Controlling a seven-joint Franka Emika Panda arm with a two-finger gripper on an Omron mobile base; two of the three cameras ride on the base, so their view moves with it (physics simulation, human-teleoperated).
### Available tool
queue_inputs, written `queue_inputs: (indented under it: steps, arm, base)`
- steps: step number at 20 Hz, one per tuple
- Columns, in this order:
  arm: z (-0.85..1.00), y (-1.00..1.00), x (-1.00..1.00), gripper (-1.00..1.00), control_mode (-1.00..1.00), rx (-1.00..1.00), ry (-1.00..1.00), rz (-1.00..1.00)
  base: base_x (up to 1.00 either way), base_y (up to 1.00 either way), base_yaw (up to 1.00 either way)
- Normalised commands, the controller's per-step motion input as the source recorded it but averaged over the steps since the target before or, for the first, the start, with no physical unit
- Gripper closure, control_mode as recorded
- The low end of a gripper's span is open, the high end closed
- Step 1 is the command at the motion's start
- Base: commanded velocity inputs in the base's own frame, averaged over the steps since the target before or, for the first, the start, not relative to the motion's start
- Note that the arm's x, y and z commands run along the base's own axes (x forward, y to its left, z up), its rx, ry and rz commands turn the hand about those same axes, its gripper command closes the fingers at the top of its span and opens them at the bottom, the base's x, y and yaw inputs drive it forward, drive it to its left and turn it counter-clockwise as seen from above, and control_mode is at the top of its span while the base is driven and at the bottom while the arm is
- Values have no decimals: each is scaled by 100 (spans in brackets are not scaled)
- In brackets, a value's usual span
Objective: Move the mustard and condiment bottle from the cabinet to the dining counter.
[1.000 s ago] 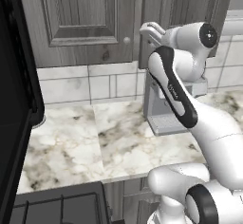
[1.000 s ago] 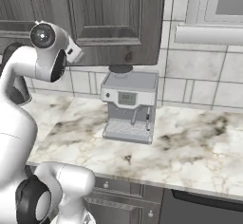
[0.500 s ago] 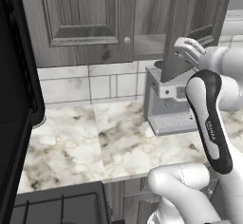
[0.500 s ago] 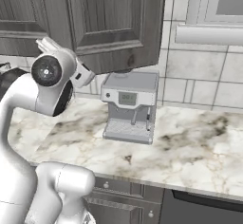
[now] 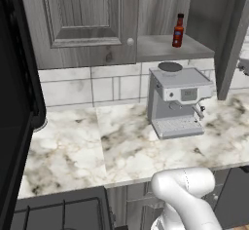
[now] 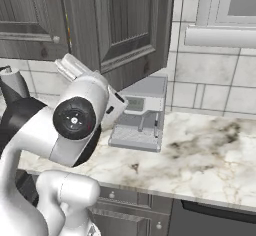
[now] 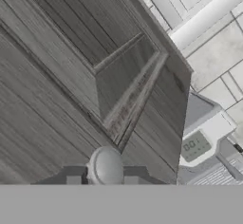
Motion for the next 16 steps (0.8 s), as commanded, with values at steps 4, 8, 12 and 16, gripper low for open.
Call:
queue_inputs:
  steps: [4,8,12,16]
  arm:
    - [-10,-93,-91,100,-100,-3,8,1]
    - [-19,-65,-51,100,-100,-2,8,1]
    - [-11,-15,-11,100,-100,0,3,0]
    - [0,24,-23,100,-100,0,5,-3]
  base:
    - [0,0,0]
    - [0,0,0]
    - [0,0,0]
    - [0,0,0]
